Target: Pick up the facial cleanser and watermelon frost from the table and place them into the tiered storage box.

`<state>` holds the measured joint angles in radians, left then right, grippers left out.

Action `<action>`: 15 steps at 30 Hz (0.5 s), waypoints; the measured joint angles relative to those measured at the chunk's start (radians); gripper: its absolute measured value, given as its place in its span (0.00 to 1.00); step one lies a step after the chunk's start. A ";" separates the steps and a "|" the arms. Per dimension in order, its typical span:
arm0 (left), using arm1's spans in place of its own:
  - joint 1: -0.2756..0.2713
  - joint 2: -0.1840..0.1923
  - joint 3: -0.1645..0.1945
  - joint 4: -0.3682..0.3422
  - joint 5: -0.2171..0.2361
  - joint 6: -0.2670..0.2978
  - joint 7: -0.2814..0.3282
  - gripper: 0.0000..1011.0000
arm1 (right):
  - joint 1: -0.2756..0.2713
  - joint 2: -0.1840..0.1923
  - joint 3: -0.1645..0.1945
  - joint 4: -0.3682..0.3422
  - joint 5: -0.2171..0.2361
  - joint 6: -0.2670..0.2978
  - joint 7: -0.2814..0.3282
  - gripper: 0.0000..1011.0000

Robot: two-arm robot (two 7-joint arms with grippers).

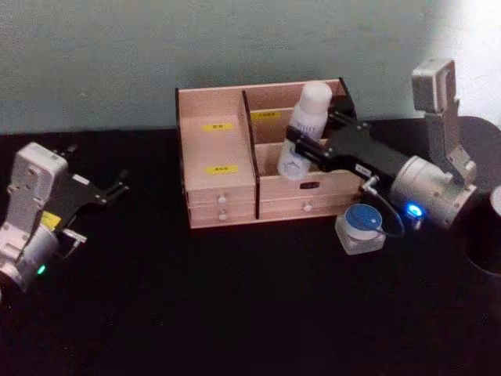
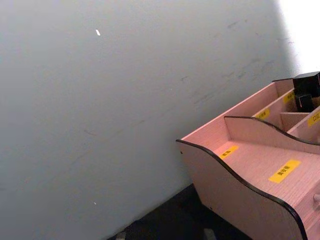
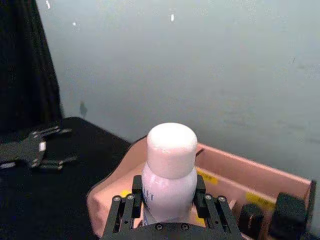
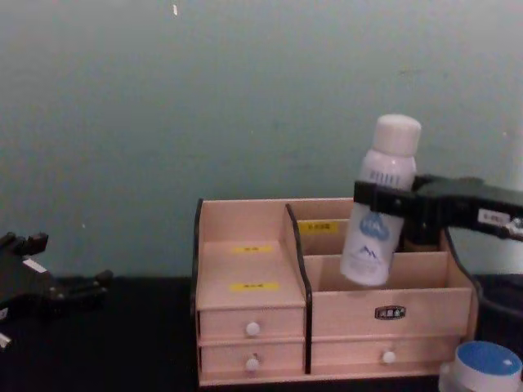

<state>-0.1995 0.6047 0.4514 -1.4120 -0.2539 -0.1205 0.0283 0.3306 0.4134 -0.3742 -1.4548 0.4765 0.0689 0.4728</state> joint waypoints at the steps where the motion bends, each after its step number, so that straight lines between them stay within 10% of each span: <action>1: 0.000 0.000 0.000 0.000 0.000 0.000 0.000 0.99 | 0.008 -0.004 -0.001 0.007 -0.002 -0.003 -0.003 0.59; 15: 0.000 0.000 0.000 0.000 0.000 0.000 0.000 0.99 | 0.136 -0.070 -0.018 0.159 -0.056 -0.044 -0.037 0.59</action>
<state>-0.1995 0.6047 0.4514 -1.4120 -0.2539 -0.1205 0.0283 0.4666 0.3439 -0.3917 -1.2954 0.4207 0.0252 0.4356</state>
